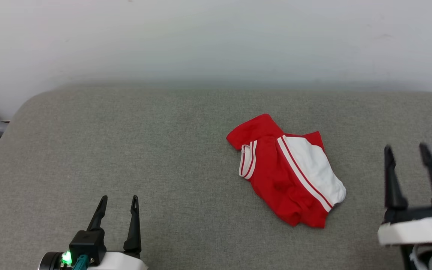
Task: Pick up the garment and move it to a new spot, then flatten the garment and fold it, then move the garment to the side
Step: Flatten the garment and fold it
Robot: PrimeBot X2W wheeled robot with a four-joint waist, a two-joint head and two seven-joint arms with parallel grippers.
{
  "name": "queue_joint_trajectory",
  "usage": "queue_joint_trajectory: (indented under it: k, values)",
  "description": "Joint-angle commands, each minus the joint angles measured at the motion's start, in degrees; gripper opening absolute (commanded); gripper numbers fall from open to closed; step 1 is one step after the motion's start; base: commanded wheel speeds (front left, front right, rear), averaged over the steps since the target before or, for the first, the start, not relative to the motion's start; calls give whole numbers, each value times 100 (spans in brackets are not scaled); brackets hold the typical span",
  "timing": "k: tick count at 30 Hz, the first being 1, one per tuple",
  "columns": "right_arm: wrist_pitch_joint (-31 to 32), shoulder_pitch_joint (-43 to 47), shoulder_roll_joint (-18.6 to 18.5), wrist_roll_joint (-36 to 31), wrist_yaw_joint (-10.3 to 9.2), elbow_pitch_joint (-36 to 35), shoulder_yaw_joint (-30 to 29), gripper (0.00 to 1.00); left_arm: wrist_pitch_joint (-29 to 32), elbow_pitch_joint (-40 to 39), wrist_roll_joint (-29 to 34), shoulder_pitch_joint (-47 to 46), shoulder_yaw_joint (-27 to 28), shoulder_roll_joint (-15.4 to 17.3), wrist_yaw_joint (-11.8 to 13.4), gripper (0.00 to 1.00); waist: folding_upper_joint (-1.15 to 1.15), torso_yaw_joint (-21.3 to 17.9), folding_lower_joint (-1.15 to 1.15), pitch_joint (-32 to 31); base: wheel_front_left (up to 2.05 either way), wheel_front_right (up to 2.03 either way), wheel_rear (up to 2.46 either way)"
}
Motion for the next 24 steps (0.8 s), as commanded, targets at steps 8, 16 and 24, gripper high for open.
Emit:
queue_joint_trajectory:
  k: [8,16,24]
  values:
    - [-11,-1498,-975,99,-4,-56,365,100,-13,-78,21,-282,-32,-42,-34,100,0,76,0,368,0,0,0]
    - [798,-2767,-2257,896,-4,859,1835,100,-13,-124,26,-475,-80,-65,-11,100,0,155,0,642,0,0,0]
    - [2726,-3462,-3265,2080,-5,1214,3461,100,-13,-159,0,-648,-146,-76,4,100,0,256,0,903,0,0,0]
